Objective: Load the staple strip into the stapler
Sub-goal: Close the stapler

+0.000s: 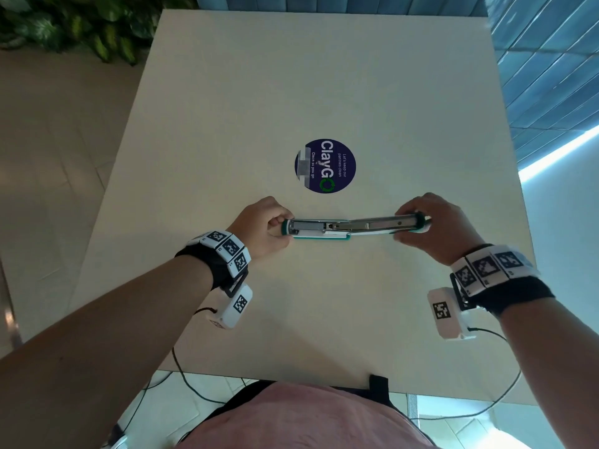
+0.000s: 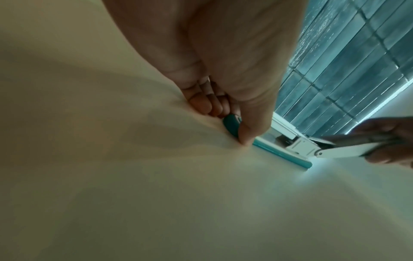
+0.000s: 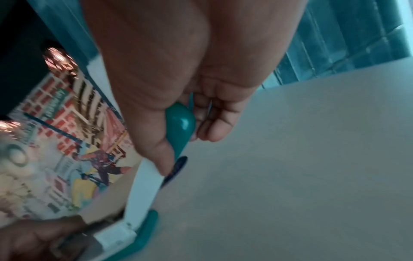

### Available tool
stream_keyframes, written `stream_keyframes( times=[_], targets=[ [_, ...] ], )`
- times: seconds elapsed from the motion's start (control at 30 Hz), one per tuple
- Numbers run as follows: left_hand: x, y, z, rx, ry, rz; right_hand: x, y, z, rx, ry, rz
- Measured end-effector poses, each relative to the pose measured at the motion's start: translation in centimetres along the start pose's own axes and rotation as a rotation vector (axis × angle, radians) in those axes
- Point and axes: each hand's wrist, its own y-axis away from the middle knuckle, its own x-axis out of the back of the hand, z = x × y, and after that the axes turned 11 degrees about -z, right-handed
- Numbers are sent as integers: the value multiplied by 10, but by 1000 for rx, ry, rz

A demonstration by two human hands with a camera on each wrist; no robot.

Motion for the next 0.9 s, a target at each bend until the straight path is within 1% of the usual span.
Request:
stream_keyframes(
  times=[0.1, 0.2, 0.3, 0.37, 0.47, 0.53, 0.63, 0.8, 0.9],
  targets=[
    [-1, 1, -1, -8, 10, 16, 8, 3, -30, 135, -89, -13],
    [-2, 2, -2, -12, 25, 36, -8, -7, -60, 219, -48, -70],
    [-2, 2, -1, -8, 32, 24, -38, -23, -79, 222, 17, -145],
    [0, 1, -1, 1, 21, 6, -59, -32, -86, 226, 159, -194],
    [0, 0, -2, 9, 13, -14, -80, -39, -89, 201, 348, -178],
    [0, 0, -3, 0, 25, -16, -87, -40, -88, 195, 374, -137],
    [0, -1, -4, 1, 37, -16, -91, -41, -87, 209, 417, -112],
    [-1, 0, -3, 2, 41, -12, -95, -45, -89, 214, 490, -124],
    [0, 1, -2, 0, 45, -9, -95, -46, -90, 196, 470, -142]
  ],
)
